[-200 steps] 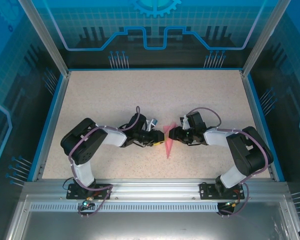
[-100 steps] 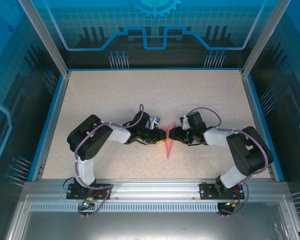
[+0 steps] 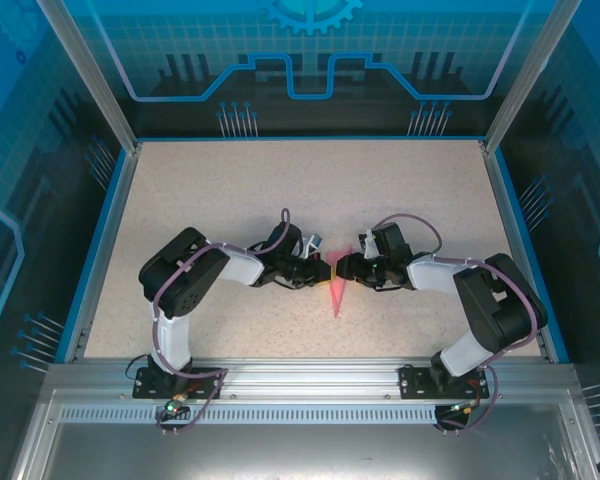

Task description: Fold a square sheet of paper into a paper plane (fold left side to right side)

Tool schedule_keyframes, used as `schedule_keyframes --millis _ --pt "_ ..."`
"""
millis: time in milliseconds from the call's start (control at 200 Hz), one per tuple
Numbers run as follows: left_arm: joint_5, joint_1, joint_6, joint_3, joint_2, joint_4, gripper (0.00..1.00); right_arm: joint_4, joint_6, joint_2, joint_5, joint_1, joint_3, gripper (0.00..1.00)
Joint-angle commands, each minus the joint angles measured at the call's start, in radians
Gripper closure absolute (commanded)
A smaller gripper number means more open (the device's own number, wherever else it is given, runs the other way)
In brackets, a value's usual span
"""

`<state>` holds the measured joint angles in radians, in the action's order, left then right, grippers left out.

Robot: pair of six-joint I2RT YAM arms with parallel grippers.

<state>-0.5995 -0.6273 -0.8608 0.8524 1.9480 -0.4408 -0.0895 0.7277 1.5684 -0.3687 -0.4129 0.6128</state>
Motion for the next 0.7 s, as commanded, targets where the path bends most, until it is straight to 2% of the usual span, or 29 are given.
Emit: schedule_keyframes --millis 0,90,215,455,695 --pt "0.000 0.009 0.034 0.022 0.010 0.031 1.00 0.051 -0.046 -0.054 0.018 -0.012 0.002 0.47" --pt "0.003 0.009 0.036 0.019 0.009 0.031 1.00 0.103 -0.071 -0.121 0.040 0.014 0.001 0.43" --pt "0.007 0.009 0.035 0.017 0.009 0.027 1.00 0.178 -0.111 -0.215 0.058 0.067 -0.004 0.33" --pt "0.010 0.008 0.040 0.022 0.006 0.037 1.00 0.274 -0.149 -0.333 0.041 0.158 -0.004 0.01" --pt "0.014 0.009 0.040 0.027 0.012 0.036 1.00 0.255 -0.131 -0.316 -0.039 0.192 0.020 0.01"
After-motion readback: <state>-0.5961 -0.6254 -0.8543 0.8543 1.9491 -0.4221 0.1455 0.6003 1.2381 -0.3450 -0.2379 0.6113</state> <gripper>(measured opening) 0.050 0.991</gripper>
